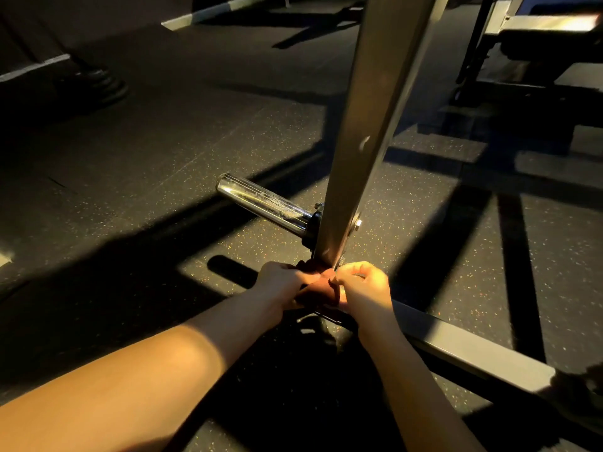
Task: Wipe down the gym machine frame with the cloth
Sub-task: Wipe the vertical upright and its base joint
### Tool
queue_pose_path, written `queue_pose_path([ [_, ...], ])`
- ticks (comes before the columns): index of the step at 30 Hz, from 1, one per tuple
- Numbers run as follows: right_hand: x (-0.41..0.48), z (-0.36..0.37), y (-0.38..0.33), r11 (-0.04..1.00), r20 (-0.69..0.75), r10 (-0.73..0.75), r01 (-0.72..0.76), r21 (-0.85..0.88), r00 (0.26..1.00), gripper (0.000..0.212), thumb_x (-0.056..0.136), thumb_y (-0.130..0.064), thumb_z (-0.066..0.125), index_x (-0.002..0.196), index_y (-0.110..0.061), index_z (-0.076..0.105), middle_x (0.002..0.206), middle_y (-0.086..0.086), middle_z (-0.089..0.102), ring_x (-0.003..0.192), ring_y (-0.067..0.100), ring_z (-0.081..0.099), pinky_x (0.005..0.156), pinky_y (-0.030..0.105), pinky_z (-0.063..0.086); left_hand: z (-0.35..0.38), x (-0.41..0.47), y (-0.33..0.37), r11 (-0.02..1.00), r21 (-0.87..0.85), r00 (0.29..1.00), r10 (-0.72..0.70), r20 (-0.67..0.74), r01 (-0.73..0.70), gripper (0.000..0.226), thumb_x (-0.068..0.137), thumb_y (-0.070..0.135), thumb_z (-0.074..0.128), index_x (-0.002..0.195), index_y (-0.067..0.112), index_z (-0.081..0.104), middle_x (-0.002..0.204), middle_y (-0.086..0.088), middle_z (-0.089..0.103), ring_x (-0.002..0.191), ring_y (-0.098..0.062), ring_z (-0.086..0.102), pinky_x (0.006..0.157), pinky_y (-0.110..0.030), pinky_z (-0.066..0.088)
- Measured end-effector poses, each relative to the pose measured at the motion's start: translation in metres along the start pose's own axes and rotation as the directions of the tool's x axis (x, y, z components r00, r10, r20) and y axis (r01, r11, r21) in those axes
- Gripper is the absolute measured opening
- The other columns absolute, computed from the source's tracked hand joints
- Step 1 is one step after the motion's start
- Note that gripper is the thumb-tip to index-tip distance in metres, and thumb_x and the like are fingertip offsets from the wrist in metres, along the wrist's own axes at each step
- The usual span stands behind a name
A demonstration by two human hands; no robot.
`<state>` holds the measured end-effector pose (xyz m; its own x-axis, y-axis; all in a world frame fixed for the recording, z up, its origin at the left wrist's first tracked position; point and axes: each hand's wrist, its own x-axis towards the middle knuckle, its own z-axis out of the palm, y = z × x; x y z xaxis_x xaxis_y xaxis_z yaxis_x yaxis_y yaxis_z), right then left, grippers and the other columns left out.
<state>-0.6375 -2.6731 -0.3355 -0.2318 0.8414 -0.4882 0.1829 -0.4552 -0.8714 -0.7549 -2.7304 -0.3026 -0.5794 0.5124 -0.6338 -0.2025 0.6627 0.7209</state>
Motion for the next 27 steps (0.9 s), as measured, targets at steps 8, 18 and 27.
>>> queue_pose_path([
  [8,-0.009,-0.026,-0.018,0.606,0.055,-0.723,0.671,-0.427,0.688,0.082,0.088,-0.040,0.076,0.156,-0.017,0.036,0.156,0.001,0.044,0.144,0.013,0.039,0.117,0.033,0.035,0.008,-0.014,0.010,0.978,-0.206,0.999,0.024,-0.048,-0.034,0.027,0.095,0.001,0.061,0.120,0.008,0.066,0.104,-0.020,0.072,0.083,-0.031,0.075,0.049,-0.030,0.056],
  [18,-0.012,-0.037,-0.040,0.708,0.107,-0.676,0.683,-0.177,0.729,0.062,0.101,-0.018,0.061,0.153,-0.038,0.031,0.157,-0.013,0.041,0.142,0.007,0.044,0.118,0.046,0.040,0.016,-0.025,0.012,0.972,-0.205,0.982,0.078,-0.171,-0.113,0.034,0.089,-0.003,0.062,0.120,0.009,0.069,0.105,-0.018,0.070,0.090,-0.037,0.072,0.071,-0.050,0.064],
  [27,-0.018,-0.027,-0.039,0.742,0.121,-0.641,0.653,-0.155,0.758,0.063,0.101,-0.016,0.060,0.157,-0.027,0.032,0.159,-0.011,0.040,0.146,0.005,0.037,0.123,0.040,0.033,0.011,-0.029,0.013,0.973,-0.125,0.966,0.169,-0.194,-0.195,0.018,0.089,-0.003,0.066,0.102,0.011,0.069,0.093,-0.008,0.068,0.091,-0.028,0.070,0.080,-0.047,0.062],
])
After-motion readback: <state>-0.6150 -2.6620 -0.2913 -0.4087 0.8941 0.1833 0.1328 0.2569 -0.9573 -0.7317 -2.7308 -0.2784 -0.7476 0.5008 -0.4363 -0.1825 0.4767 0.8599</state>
